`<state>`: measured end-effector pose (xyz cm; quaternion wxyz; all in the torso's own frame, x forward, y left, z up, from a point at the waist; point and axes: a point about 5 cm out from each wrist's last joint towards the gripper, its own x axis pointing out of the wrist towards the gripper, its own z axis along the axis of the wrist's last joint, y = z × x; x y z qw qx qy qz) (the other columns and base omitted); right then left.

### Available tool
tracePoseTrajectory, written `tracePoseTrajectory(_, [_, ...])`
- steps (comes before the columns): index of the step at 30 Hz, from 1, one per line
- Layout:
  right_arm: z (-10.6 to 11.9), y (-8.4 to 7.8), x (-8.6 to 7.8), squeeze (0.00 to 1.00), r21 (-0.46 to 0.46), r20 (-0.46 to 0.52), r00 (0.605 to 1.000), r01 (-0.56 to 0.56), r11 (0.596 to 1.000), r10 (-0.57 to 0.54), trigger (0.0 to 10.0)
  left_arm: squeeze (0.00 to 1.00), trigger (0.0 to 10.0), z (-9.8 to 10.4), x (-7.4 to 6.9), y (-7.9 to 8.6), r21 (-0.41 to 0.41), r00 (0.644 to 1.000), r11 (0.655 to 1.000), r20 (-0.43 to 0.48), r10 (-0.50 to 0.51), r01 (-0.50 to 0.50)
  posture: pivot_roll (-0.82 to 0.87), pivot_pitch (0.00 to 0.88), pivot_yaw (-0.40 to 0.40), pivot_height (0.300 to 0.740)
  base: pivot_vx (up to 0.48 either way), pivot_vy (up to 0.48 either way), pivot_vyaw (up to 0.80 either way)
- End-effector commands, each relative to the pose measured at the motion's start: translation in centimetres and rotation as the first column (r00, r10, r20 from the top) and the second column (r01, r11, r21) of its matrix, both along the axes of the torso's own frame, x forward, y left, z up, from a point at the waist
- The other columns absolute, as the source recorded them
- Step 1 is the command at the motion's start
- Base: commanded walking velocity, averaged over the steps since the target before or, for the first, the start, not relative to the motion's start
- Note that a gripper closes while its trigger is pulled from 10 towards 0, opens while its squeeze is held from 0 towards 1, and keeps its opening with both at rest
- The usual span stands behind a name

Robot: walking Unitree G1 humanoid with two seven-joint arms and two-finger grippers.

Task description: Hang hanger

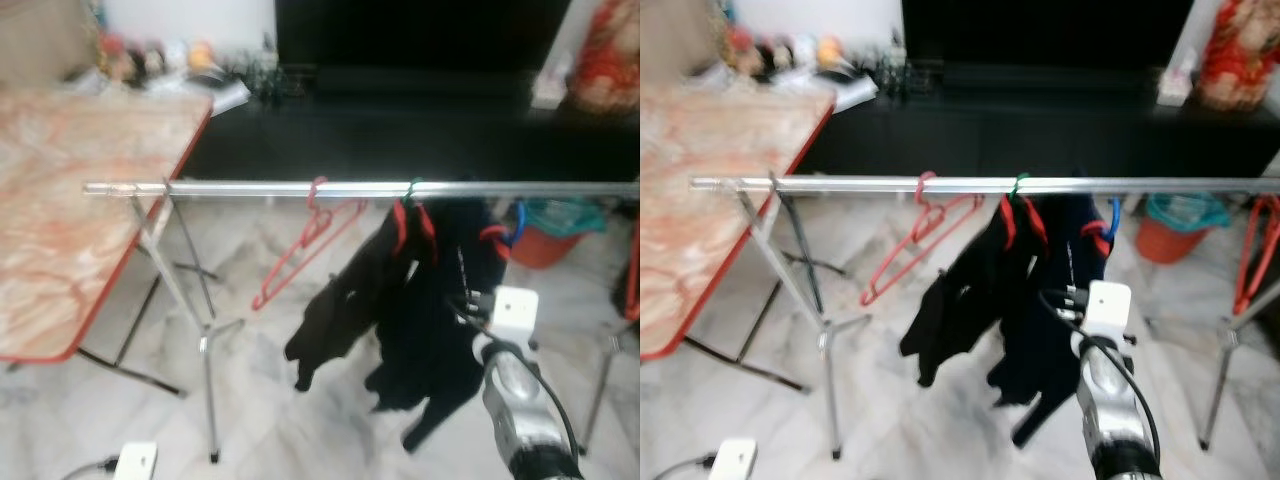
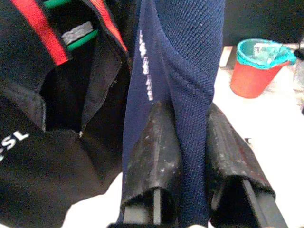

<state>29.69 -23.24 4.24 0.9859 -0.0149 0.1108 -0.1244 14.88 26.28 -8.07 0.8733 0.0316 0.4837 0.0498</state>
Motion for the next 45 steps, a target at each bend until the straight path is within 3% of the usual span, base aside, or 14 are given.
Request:
tracePoseTrajectory(1, [0.7,0.0,0.3,0.0,-0.008,0.038,0.999,0.005,1.0,-0.005,10.0,0.0,10.0,0.2,0.2,0.3,0.002,1.0,1.0,0.001,0.007,-0.007,-0.09,0.0,-0.021,0.74,-0.319,0.0,0.0])
tracePoseTrajectory(26, [0.2,0.1,0.1,0.0,-0.031,-0.049,0.999,-0.021,0.999,0.02,10.0,0.0,10.0,0.3,0.5,0.3,-0.006,1.0,1.0,0.015,0.022,-0.022,-0.09,0.0,-0.034,0.74,-0.3,0.0,0.0])
tracePoseTrajectory(33, [-0.7,0.9,0.0,0.0,-0.028,-0.163,0.974,-0.162,0.986,0.156,10.0,0.0,10.0,0.3,0.6,0.3,0.002,1.0,1.0,0.015,0.012,-0.013,-0.09,0.0,-0.032,0.74,0.0,0.0,0.0])
tracePoseTrajectory(37, [0.0,1.0,0.2,0.0,-0.071,-0.192,0.942,-0.292,0.954,0.274,10.0,0.0,10.0,0.5,0.9,0.2,0.007,0.999,1.0,0.027,-0.017,0.016,-0.09,0.0,-0.038,0.74,0.0,0.0,0.0])
tracePoseTrajectory(42, [1.0,0.2,0.5,0.0,-0.094,-0.207,0.921,-0.355,0.93,0.331,10.0,0.0,10.0,0.6,1.2,0.0,0.01,0.998,0.999,0.046,-0.05,0.049,-0.09,0.0,-0.043,0.74,0.0,0.0,0.0])
tracePoseTrajectory(45, [1.8,0.6,0.3,0.0,-0.112,-0.259,0.816,-0.556,0.823,0.516,10.0,0.0,10.0,0.8,1.8,-0.4,0.02,0.989,0.991,0.071,-0.13,0.129,-0.09,0.0,-0.051,0.74,0.0,0.0,0.0])
